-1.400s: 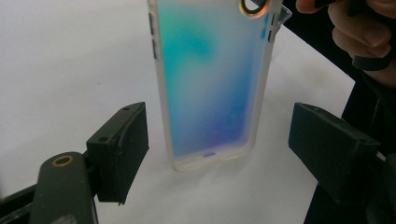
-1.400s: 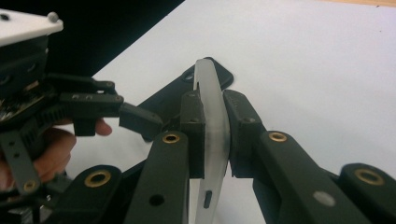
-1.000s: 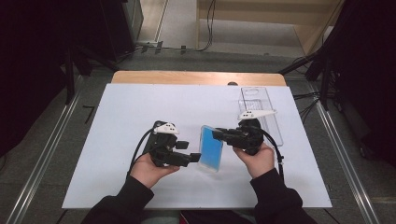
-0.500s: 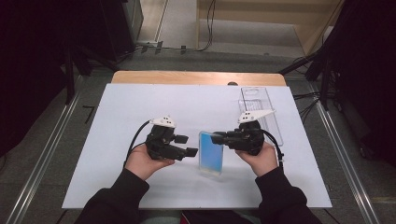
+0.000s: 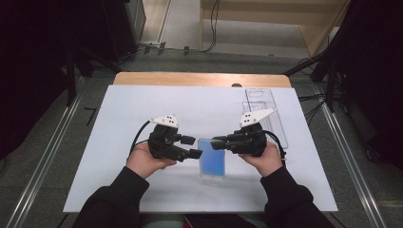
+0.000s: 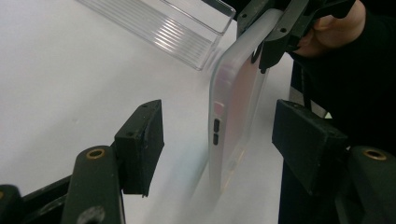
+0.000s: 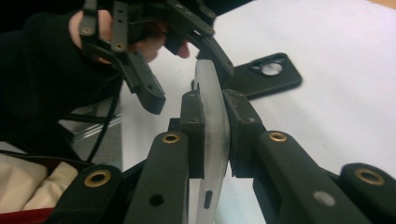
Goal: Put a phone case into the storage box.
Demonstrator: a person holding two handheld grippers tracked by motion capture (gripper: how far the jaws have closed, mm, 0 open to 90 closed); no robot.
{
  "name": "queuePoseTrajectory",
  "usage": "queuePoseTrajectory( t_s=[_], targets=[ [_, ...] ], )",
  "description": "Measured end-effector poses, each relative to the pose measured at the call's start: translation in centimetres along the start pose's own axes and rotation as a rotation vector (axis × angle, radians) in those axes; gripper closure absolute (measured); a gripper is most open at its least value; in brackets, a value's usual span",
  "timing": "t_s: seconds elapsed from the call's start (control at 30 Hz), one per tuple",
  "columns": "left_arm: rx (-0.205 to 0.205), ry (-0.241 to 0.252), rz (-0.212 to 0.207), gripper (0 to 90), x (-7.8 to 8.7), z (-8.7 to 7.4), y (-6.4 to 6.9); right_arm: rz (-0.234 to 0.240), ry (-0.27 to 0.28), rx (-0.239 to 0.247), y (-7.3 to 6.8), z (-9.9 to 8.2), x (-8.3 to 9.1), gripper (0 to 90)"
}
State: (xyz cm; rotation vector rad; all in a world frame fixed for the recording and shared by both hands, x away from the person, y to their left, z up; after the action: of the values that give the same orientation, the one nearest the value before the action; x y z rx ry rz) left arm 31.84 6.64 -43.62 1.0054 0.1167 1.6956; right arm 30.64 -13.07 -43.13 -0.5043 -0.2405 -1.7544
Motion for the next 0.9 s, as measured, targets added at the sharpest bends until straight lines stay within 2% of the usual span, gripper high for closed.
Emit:
queuePoseTrajectory(
  t_s=[0.03, 0.1, 0.3, 0.47, 0.6, 0.63, 0.67, 0.7, 0.9],
  targets=[
    [-0.022, -0.007, -0.007, 37.2, 0.0, 0.1, 0.1, 0.015, 0.0, 0.016, 0.0, 0.1, -0.1, 76.8],
    [-0.033, -0.014, -0.02, 37.3, 0.0, 0.2, 0.3, 0.022, -0.001, 0.024, -0.1, 0.1, -0.3, 76.7],
    [-0.042, -0.031, -0.059, 43.9, -0.1, 0.2, 0.4, 0.049, 0.006, 0.048, -0.3, 0.2, -0.6, 76.7],
    [-0.043, -0.063, -0.092, 60.5, -0.2, 0.0, 0.3, 0.078, 0.021, 0.068, -0.8, 0.5, -0.7, 76.8],
    [-0.056, -0.082, -0.148, 74.0, -0.3, -0.1, 0.5, 0.099, 0.021, 0.071, -1.0, 0.5, -0.7, 76.8],
    [-0.056, -0.082, -0.148, 77.6, -0.3, -0.1, 0.5, 0.106, 0.025, 0.076, -1.1, 0.5, -0.8, 76.7],
    [-0.066, -0.081, -0.153, 77.6, -0.3, -0.1, 0.6, 0.106, 0.025, 0.076, -1.1, 0.5, -0.8, 76.7],
    [-0.088, -0.087, -0.148, 80.5, -0.3, -0.1, 0.7, 0.115, 0.027, 0.075, -1.1, 0.5, -0.9, 76.7],
    [-0.106, -0.09, -0.145, 81.3, -0.1, -0.1, 0.8, 0.13, 0.031, 0.063, -1.2, 0.5, -1.0, 76.3]
  ],
)
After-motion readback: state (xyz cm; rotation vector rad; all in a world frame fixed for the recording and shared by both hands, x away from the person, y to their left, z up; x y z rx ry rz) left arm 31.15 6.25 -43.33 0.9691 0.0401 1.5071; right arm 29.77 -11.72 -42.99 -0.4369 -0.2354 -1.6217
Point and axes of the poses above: each handheld gripper's, and its own axes: x roughly backward along the jaws, z roughly out of its top, y roughly to its right, the point moved 5 cm from there along -x, roughly forward along the jaws, and after that the axes turned 14 degrees about x, right-handed, at the moved point
